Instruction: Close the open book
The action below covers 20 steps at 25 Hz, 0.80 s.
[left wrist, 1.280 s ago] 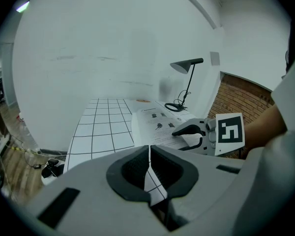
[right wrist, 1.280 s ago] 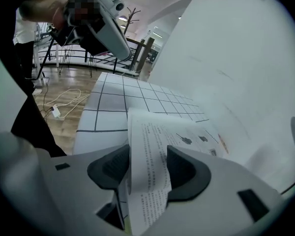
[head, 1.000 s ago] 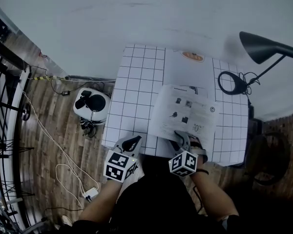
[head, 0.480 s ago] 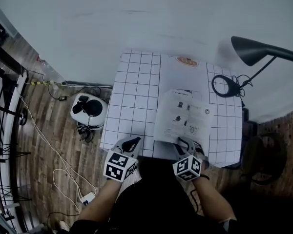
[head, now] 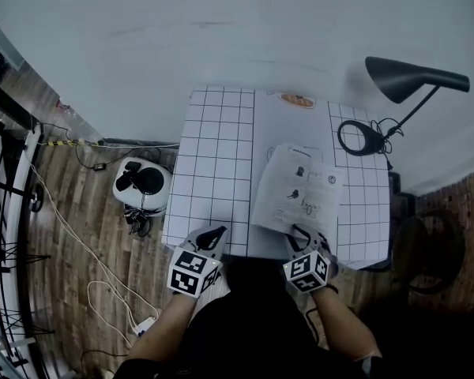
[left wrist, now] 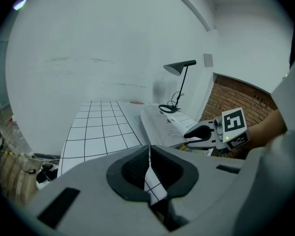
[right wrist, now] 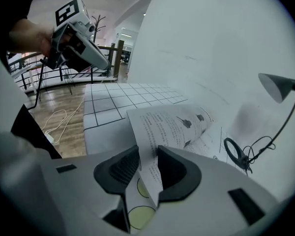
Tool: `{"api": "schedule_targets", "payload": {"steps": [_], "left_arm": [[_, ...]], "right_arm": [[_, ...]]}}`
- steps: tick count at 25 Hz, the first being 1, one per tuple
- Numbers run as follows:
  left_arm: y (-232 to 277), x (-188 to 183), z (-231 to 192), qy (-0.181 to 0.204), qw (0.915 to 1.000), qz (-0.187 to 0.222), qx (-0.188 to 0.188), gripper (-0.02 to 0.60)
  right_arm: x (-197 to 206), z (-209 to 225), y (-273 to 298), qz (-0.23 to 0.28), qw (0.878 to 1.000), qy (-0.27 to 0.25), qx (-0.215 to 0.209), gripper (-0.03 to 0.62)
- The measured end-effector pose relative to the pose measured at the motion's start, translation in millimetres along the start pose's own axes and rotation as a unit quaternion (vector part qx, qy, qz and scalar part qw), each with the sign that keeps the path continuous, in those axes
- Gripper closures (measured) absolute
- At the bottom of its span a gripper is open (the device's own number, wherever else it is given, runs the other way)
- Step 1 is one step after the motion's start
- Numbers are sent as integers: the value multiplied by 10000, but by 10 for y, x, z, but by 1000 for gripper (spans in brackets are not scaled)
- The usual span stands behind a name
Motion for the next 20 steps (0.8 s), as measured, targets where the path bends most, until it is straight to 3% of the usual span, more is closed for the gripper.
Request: {"api": "schedule_targets", "payload": {"steps": [4,8,13,20], "left_arm": [[9,-5,-16,27,10000,-32,17,565],[37,-54,-10,67,9999,-4,87,565],[61,-84,5,72,9997,26,236,565],[51,-103,67,71,9987,79,495,565]], "right_arm": [[53,72,-19,53,9986,526,33,462],[92,199,-38,106,9948,985,224,387],[327,242,-64,-162,9778,2084,150,356],[458,305,-261,-501,9768,2016,514,358]]}}
Point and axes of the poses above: the fingertips, and each gripper's own axes: y forward along the fingers, z to its right, x out of its underside, the point moved 2 cm from there along -y, backward along the fingers, and after that the axes turned 6 degrees about -y, right-handed, at the moved point
